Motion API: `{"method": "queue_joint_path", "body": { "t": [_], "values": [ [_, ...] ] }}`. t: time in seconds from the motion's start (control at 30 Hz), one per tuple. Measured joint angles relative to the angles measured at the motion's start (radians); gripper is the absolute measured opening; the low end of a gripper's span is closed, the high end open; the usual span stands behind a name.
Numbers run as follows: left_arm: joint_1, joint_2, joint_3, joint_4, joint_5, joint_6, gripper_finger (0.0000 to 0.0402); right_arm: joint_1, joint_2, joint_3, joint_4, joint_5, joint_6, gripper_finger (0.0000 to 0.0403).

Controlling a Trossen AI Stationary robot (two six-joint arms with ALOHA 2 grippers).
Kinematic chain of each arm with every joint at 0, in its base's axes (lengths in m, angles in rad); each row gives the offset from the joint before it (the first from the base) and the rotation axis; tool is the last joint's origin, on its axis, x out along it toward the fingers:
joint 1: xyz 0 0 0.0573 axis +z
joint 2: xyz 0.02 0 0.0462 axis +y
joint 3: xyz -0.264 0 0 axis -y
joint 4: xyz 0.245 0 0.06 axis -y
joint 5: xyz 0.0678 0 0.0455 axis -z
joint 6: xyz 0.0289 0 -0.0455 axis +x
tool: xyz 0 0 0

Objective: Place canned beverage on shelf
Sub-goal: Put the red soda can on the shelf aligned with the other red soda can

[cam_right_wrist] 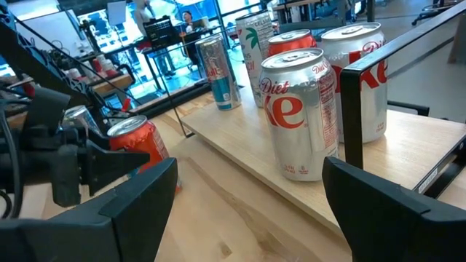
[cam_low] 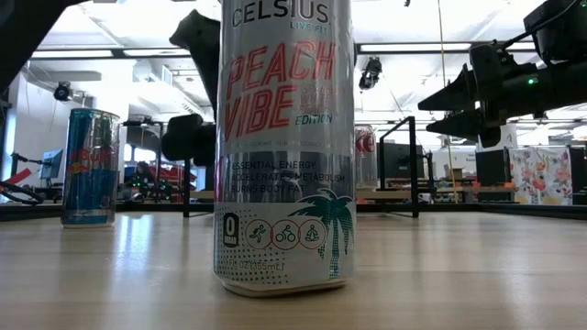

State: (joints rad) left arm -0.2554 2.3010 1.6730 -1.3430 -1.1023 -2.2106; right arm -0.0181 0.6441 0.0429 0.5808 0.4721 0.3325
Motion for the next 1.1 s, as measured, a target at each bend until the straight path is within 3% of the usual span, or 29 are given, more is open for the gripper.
{"method": "queue_joint_path", "body": {
  "t": [0.4, 0.67, 1.1],
  "values": [
    [0.003, 0.014, 0.0, 0.0, 0.001, -0.008, 0.0325, 0.0, 0.0, 0.0, 0.0, 0.0, 0.0, 0.0327],
    [0.012, 0.014, 0.0, 0.009, -0.007, 0.045, 0.028, 0.0, 0.0, 0.0, 0.0, 0.0, 0.0, 0.0327],
    [0.015, 0.014, 0.007, 0.017, -0.018, 0.056, 0.0279, 0.0, 0.0, 0.0, 0.0, 0.0, 0.0, 0.0327]
  ]
}}
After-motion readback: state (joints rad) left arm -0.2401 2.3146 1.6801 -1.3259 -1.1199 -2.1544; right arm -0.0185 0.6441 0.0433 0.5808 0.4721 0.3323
